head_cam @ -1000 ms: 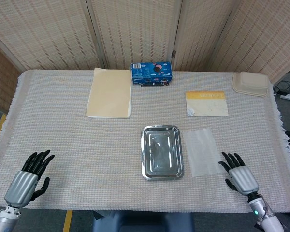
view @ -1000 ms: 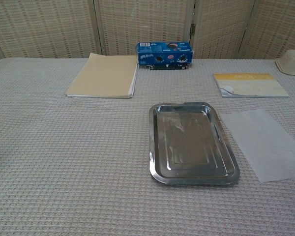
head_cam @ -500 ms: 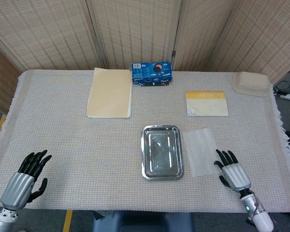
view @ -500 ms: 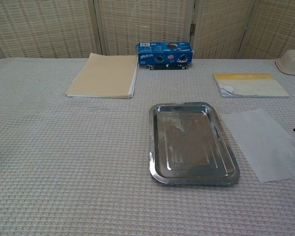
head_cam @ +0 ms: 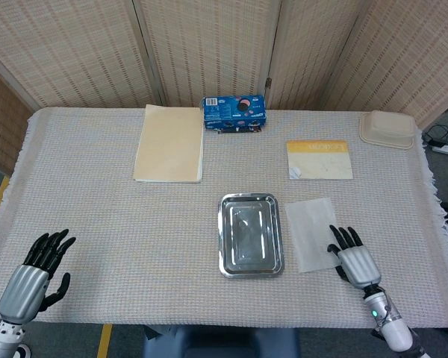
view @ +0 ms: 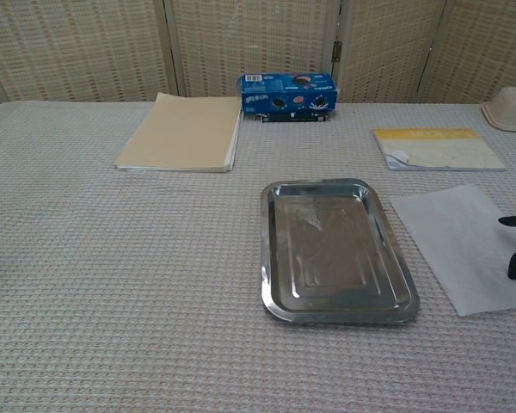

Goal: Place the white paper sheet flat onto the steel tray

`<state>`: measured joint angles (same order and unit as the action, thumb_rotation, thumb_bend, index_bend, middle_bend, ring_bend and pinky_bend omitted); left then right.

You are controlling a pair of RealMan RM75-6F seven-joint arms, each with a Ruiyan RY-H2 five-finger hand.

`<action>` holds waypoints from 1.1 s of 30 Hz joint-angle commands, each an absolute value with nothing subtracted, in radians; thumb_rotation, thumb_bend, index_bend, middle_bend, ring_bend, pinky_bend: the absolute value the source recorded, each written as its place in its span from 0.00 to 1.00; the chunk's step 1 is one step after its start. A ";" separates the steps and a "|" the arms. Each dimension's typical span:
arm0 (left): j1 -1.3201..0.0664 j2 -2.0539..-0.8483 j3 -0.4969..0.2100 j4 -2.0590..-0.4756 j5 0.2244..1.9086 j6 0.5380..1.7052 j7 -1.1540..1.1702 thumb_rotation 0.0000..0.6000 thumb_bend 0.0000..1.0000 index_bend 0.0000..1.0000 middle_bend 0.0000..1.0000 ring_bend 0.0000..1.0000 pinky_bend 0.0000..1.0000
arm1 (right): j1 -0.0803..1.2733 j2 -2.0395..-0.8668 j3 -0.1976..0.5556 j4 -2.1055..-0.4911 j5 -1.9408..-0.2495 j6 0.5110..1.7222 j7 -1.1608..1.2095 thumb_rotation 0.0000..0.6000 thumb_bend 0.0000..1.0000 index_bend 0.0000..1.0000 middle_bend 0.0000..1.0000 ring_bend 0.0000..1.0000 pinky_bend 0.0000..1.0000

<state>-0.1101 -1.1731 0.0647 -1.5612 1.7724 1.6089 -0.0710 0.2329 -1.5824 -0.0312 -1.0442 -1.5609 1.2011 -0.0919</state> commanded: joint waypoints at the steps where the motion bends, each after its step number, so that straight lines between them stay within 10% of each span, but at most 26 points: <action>1: -0.110 -1.175 0.063 -1.558 1.775 1.613 -0.075 1.00 0.65 0.00 0.00 0.00 0.00 | 0.237 -1.589 -0.030 -1.040 -1.557 1.198 -0.092 1.00 0.43 0.49 0.04 0.00 0.00; 15: -0.109 -1.179 0.066 -1.552 1.787 1.616 -0.071 1.00 0.65 0.00 0.00 0.00 0.00 | 0.223 -1.610 -0.017 -1.002 -1.579 1.304 0.007 1.00 0.51 0.75 0.22 0.08 0.00; 33: -0.110 -1.177 0.067 -1.553 1.786 1.610 -0.073 1.00 0.65 0.00 0.00 0.00 0.00 | 0.219 -1.648 0.050 -0.984 -1.613 1.512 0.159 1.00 0.53 0.77 0.23 0.10 0.00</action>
